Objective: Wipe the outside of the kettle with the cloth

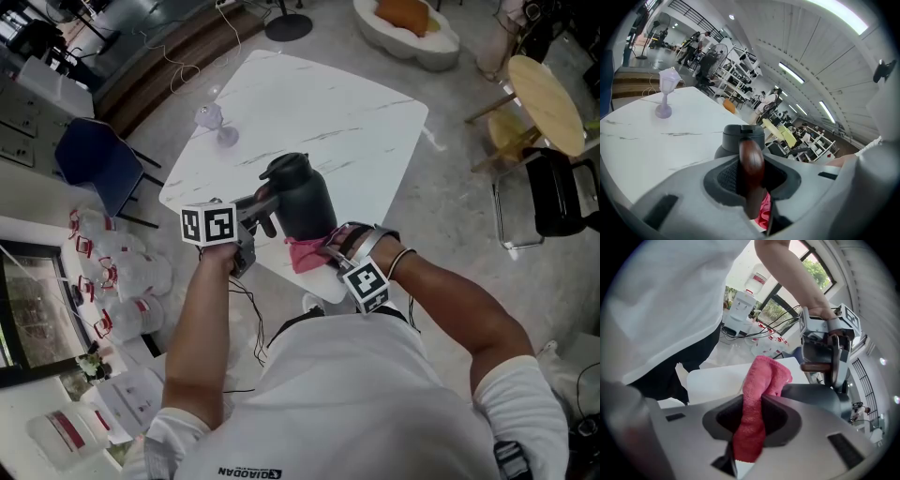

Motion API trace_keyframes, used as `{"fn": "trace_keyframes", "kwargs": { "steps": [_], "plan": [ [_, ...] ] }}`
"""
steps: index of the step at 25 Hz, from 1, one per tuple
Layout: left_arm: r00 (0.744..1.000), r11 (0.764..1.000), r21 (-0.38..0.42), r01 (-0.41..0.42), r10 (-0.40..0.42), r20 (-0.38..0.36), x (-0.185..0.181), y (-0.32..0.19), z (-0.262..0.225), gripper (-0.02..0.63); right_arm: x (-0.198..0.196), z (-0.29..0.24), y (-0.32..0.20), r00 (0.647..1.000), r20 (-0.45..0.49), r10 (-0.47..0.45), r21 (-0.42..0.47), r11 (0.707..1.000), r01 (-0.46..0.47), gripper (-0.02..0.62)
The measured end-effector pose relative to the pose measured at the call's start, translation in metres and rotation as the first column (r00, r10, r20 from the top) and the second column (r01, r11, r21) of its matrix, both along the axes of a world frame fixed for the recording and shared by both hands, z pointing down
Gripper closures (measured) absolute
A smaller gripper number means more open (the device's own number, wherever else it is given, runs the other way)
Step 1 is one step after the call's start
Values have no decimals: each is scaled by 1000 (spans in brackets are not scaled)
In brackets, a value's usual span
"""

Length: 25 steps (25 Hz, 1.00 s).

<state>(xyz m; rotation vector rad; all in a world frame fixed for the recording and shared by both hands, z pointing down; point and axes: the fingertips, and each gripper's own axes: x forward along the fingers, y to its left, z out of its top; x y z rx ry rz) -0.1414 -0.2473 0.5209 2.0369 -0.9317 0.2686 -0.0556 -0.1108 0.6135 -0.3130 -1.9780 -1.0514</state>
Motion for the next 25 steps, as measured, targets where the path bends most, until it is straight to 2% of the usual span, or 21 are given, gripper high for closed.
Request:
{"fn": "trace_keyframes", "kwargs": {
  "steps": [5,9,12,14,17,19,20,23,25],
  "plan": [
    [1000,1000,-1,19,-19,-5,-4,1,2,511,11,17,14,998,-60,9,-87,996,-15,491],
    [998,998,5,58,-58,-23,-9,2,2,509,16,3,9,992,-1,124,-173,977,-123,491],
    [998,998,14,65,-65,-22,-12,6,4,511,19,-23,-2,964,84,253,-259,940,-224,491],
    [998,998,29,58,-58,-6,-16,10,5,511,23,-45,-10,922,143,361,-355,888,-292,491],
    [999,997,64,43,-44,18,-18,20,6,512,30,-84,-27,815,217,537,-509,775,-375,489],
    [998,996,80,45,-47,28,-19,27,6,514,33,-110,-41,723,247,646,-610,683,-402,489],
    [998,995,87,51,-54,32,-19,31,7,514,34,-121,-47,670,252,698,-666,627,-404,489],
    [995,990,114,86,-91,42,-16,42,7,514,30,-149,-64,504,217,836,-837,426,-344,489],
    [991,984,136,117,-125,50,-15,47,7,514,22,-167,-77,391,146,909,-932,258,-253,489]
  ]
}}
